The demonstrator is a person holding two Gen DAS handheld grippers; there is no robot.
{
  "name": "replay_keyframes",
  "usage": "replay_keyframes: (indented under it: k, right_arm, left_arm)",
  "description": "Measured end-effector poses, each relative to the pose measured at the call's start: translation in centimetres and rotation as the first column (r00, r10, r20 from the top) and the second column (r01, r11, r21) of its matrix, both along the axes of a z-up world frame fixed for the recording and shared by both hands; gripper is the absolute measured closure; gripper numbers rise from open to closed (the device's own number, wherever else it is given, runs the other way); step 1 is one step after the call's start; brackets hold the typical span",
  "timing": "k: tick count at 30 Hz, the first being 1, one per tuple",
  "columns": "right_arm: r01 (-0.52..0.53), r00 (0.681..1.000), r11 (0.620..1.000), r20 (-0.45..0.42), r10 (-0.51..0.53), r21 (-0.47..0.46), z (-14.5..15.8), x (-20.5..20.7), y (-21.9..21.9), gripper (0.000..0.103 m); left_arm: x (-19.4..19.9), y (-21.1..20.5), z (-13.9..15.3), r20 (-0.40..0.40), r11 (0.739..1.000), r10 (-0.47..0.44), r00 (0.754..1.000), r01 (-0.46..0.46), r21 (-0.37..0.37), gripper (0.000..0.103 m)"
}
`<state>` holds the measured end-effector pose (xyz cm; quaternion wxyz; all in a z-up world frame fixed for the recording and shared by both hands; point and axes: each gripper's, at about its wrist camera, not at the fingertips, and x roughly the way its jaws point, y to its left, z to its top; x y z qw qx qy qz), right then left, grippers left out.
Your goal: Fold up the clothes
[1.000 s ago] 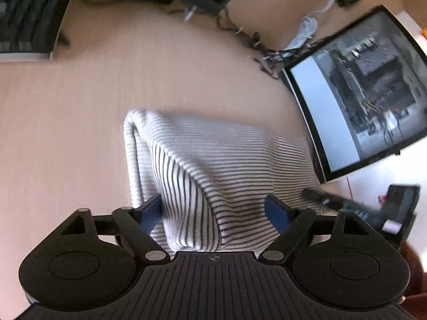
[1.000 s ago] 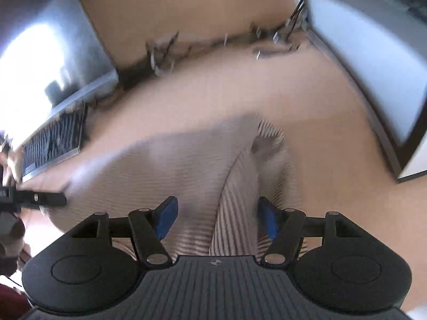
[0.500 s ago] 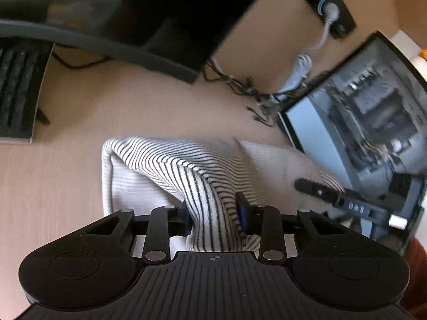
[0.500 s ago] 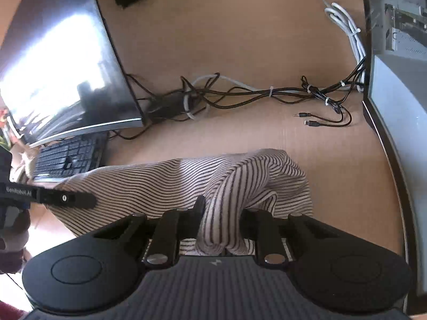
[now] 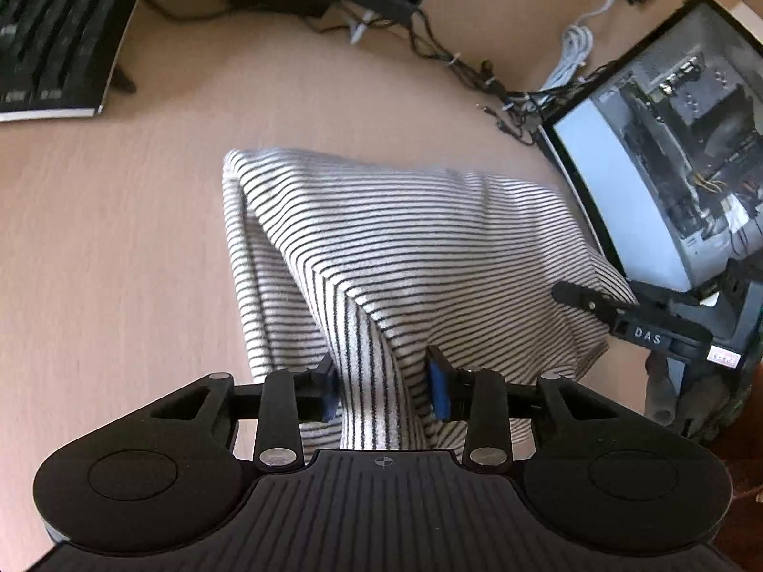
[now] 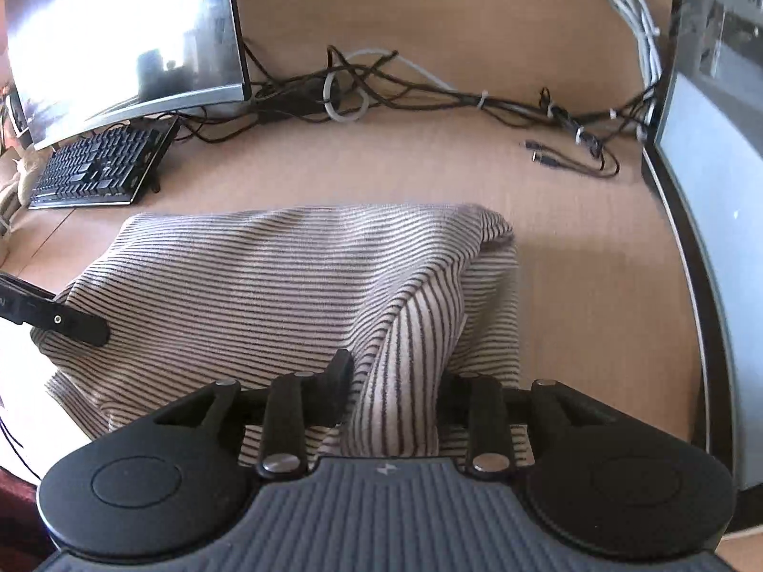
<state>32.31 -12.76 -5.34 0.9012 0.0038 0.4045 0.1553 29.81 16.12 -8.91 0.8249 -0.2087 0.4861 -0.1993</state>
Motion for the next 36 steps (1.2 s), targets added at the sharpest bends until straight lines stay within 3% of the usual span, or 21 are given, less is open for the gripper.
replay_keyframes:
  k: [4, 8, 10, 12, 16, 18, 21, 24, 27, 29, 33, 36]
  right_arm:
    - [-0.008, 0.998, 1.0, 0.068, 0.009, -0.013, 1.4, -0.1, 0.9, 0.081]
    - [0.01, 1.0, 0.997, 0.012, -0.009, -0.076, -0.6, 0.9, 0.7, 0.079]
    - [0.032, 0.999, 0.997, 0.002, -0.032, -0.07, -1.3, 0.7, 0.1, 0.068]
    - [0.064, 0.998, 0.996, -0.004, -0.064, -0.07, -1.2, 0.2, -0.7, 0.041]
    - [0.102, 0.995, 0.994, -0.015, -0.103, -0.047, -0.1, -0.5, -2.2, 0.035]
    - [0.131, 0.991, 0.991, 0.02, -0.13, -0.03, 1.2, -0.5, -2.6, 0.031]
    - [0.16, 0.984, 0.984, 0.072, -0.165, 0.079, 3.3, 0.1, -2.6, 0.015]
    - [0.158, 0.982, 0.958, 0.06, -0.177, 0.241, 3.9, 1.1, -2.2, 0.009]
    - [0.181, 0.983, 0.913, -0.057, -0.173, 0.365, 1.6, 2.5, -1.6, 0.007]
    - [0.255, 0.965, 0.907, -0.149, -0.216, 0.336, -0.9, 2.5, -1.5, 0.005]
    - [0.212, 0.977, 0.955, -0.067, -0.202, 0.21, -1.9, -1.1, -0.2, 0.001]
    - [0.188, 0.982, 0.971, -0.041, -0.184, 0.15, -1.8, -3.1, 1.0, 0.0]
  left_arm:
    - [-0.1, 0.6, 1.7, 0.07, 1.0, 0.008, 0.997, -0.006, -0.029, 0.068]
    - [0.3, 0.3, 0.2, -0.009, 0.998, -0.036, 0.999, 0.036, 0.058, 0.068]
    - [-0.5, -0.1, -0.2, -0.016, 0.994, -0.063, 0.998, 0.064, 0.089, 0.065]
    - [-1.4, 0.0, 0.3, -0.001, 0.991, -0.081, 0.997, 0.08, 0.11, 0.061]
    - [-1.9, 1.1, 2.3, 0.03, 0.994, -0.034, 0.999, 0.031, 0.108, 0.054]
    - [-1.9, 1.2, 4.2, 0.084, 0.998, -0.02, 0.996, 0.016, 0.056, 0.046]
    - [-1.5, 0.8, 6.1, 0.145, 0.998, -0.021, 0.989, 0.029, -0.054, 0.023]
    - [-0.6, -1.1, 5.6, 0.132, 0.99, -0.051, 0.99, 0.067, -0.123, 0.02]
    - [0.2, -2.9, 3.0, 0.033, 0.993, -0.08, 0.996, 0.083, -0.084, 0.019]
    - [0.5, -3.3, 1.5, -0.023, 0.994, -0.082, 0.996, 0.08, -0.068, 0.019]
    - [0.8, -2.5, 0.8, -0.017, 0.993, -0.076, 0.997, 0.074, -0.089, 0.018]
    - [2.1, -2.7, 1.0, -0.001, 0.995, -0.08, 0.997, 0.079, -0.064, 0.012]
